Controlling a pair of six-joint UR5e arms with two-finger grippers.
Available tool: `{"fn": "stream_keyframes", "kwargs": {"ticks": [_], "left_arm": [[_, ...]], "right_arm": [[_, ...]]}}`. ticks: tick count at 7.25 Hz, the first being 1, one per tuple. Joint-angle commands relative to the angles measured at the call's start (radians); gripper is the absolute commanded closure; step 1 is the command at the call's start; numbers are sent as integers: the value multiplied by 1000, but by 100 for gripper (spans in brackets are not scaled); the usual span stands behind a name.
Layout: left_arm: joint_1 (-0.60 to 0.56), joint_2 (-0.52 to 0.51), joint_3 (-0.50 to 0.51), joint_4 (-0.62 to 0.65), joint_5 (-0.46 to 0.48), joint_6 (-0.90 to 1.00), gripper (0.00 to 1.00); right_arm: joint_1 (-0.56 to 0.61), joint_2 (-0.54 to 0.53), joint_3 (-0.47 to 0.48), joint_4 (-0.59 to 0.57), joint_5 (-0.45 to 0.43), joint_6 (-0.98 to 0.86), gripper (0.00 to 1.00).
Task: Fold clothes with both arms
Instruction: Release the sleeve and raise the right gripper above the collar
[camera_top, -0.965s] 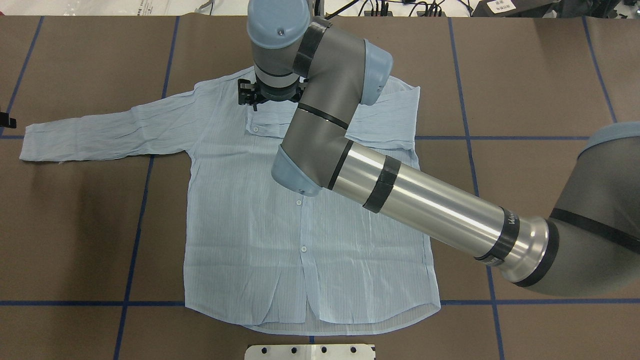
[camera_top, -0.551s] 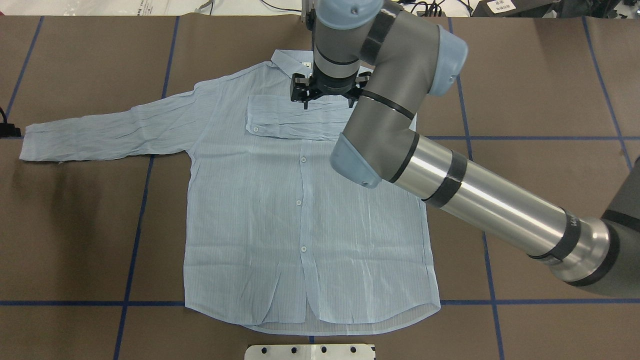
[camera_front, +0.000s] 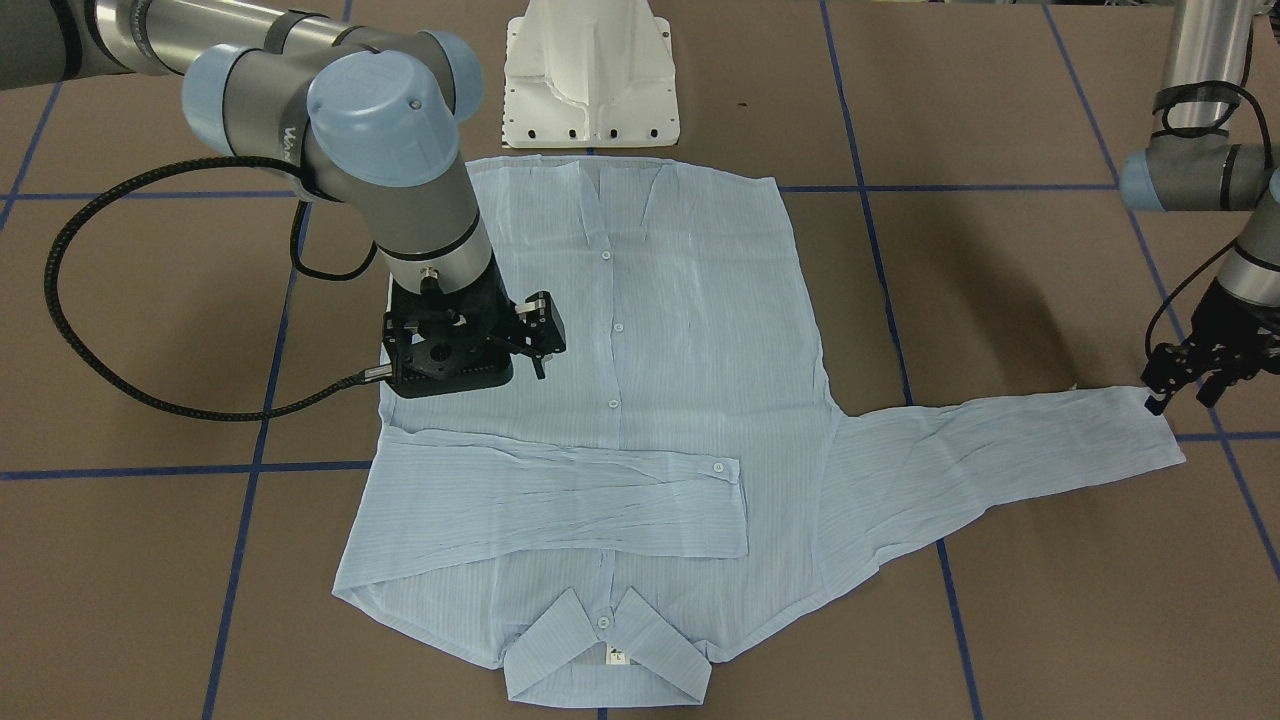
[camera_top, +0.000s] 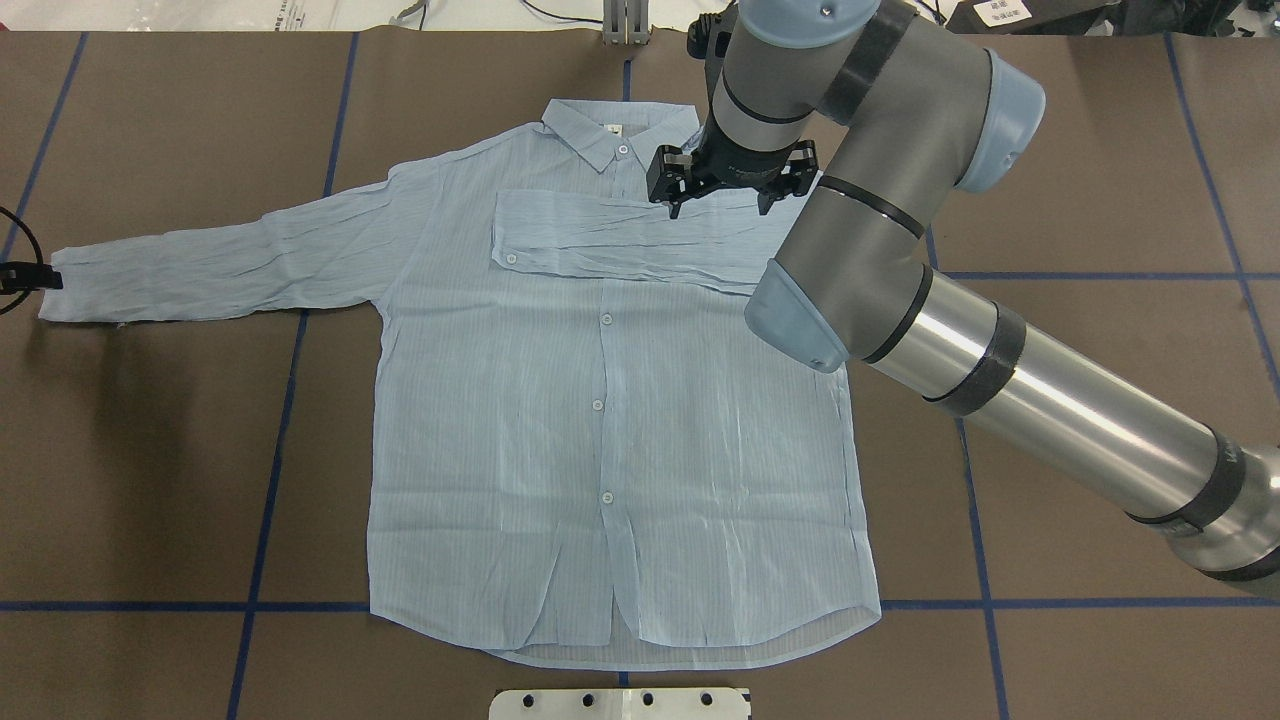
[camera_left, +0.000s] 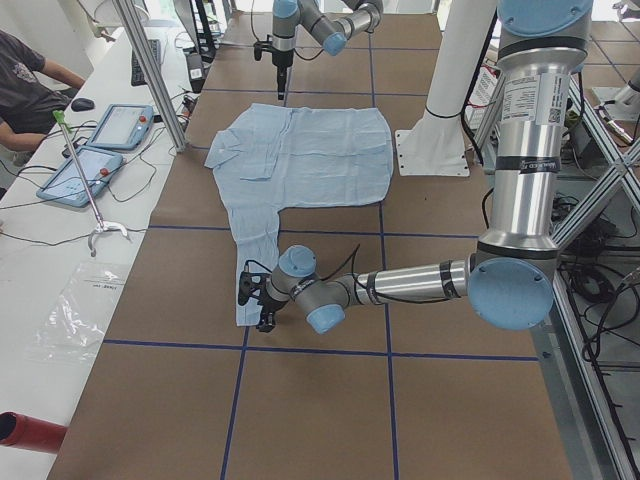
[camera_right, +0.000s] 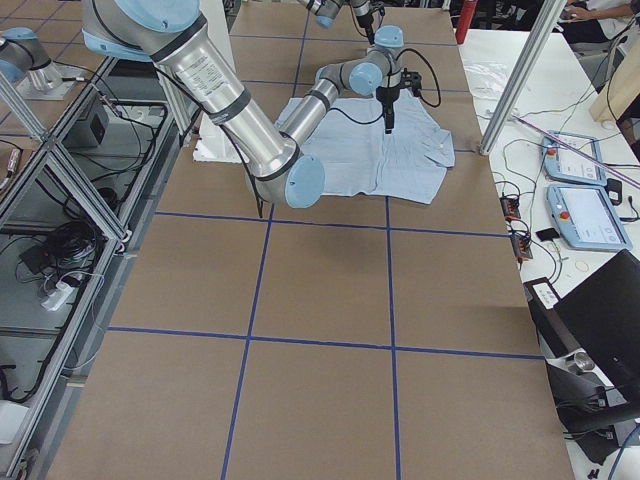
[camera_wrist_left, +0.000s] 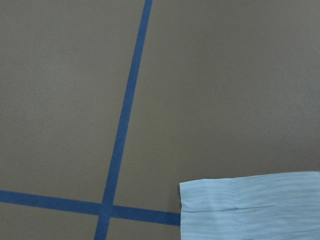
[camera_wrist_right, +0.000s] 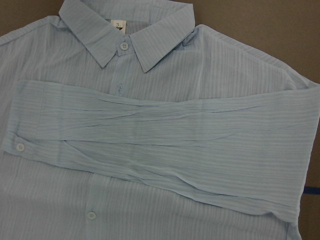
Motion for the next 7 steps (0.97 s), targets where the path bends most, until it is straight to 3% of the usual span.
{"fn": "stream_keyframes", "kwargs": {"ticks": [1,7], "left_arm": [[19,-2,5,-1,0,-2,26],[18,-2,3,4,-1,-5,29]], "right_arm": [[2,-1,3,0,2,-1,0],[1,-1,6,2,-1,-1,0]]}}
